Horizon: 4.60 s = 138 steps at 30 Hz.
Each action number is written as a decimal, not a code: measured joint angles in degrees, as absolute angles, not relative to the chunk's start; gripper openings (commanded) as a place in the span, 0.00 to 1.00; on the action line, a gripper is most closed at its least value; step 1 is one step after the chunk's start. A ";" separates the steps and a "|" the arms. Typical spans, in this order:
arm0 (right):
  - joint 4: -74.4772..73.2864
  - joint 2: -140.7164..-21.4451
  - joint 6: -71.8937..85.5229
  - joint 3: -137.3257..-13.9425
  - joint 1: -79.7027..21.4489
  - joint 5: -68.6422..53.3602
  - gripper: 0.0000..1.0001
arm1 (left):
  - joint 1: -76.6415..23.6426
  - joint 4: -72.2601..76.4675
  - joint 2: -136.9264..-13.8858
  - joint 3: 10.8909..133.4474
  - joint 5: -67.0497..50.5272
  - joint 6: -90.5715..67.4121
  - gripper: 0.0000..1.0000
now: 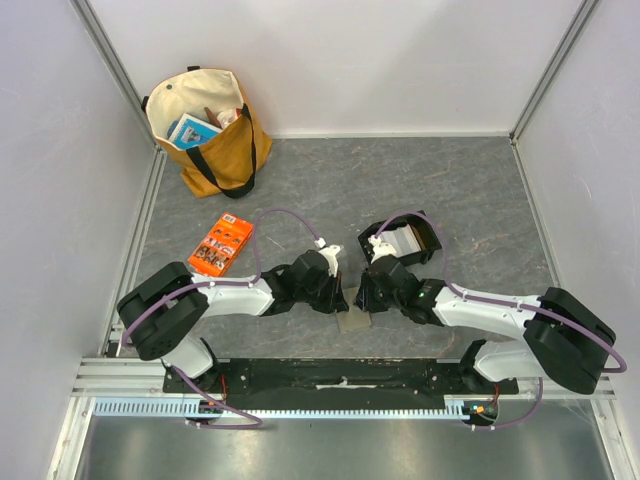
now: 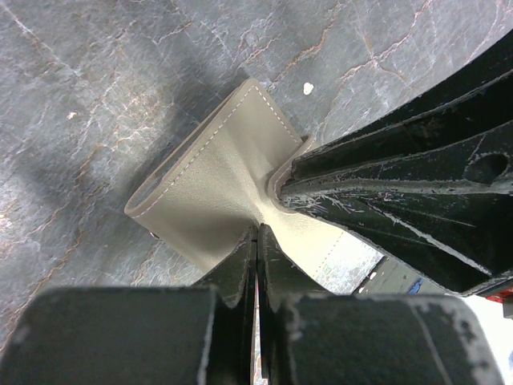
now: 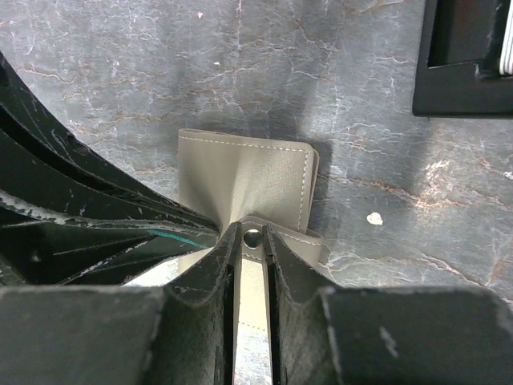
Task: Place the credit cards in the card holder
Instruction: Close the card holder at the center of the board.
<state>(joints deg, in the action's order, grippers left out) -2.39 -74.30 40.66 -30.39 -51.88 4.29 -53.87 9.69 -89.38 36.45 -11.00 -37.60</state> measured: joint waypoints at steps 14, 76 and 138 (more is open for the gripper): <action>-2.17 -73.76 40.45 -29.89 -51.83 3.42 0.18 | -53.87 9.41 -89.43 36.60 -10.96 -37.60 0.02; -2.39 -73.47 39.18 -29.34 -52.12 3.33 0.08 | -54.11 8.47 -89.62 37.19 -10.81 -37.60 0.02; -16.51 -83.26 37.32 -41.45 -55.96 7.77 0.04 | -53.95 7.60 -89.27 37.23 -10.26 -36.95 0.02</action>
